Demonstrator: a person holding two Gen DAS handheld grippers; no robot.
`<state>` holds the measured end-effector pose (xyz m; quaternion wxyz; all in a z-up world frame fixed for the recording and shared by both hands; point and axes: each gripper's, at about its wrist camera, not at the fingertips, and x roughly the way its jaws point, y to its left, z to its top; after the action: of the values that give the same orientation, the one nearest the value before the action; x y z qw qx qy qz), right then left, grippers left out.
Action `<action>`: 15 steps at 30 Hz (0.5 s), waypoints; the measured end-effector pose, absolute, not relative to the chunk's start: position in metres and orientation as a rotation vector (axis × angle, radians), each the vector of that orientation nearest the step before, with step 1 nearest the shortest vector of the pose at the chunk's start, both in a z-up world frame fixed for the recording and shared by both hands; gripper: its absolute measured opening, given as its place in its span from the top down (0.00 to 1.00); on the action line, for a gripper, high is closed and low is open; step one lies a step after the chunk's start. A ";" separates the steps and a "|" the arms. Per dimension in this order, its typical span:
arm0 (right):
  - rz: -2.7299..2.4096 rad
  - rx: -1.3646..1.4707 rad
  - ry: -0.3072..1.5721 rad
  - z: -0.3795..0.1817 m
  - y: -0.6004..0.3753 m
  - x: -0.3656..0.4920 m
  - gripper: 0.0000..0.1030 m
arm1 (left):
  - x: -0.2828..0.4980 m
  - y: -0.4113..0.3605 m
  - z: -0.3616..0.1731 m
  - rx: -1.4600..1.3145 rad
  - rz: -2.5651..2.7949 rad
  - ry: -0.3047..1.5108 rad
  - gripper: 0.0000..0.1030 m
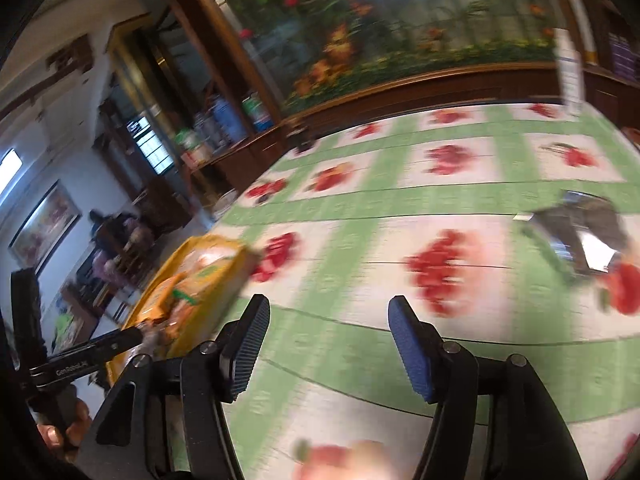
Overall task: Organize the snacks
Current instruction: 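Grasp silver foil packet with right tool while left tool moves to another foil packet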
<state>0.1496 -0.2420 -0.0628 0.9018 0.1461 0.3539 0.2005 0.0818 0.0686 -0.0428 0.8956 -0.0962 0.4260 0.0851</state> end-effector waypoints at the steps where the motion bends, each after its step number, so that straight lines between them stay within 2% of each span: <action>1: 0.369 0.309 0.722 -0.063 -0.260 0.148 0.34 | 0.083 0.064 -0.044 -0.194 0.172 0.889 0.28; 8: 0.070 0.373 0.700 -0.067 -0.357 0.169 0.25 | 0.088 0.044 -0.054 -0.185 0.132 0.935 0.28; 15: 0.040 0.261 0.728 -0.074 -0.350 0.213 0.24 | 0.093 0.037 -0.059 -0.174 0.122 0.954 0.28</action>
<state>0.2133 -0.3496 -0.0738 0.9259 0.1273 0.3550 0.0194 0.0927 0.0368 -0.0586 0.8830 -0.0835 0.4582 0.0584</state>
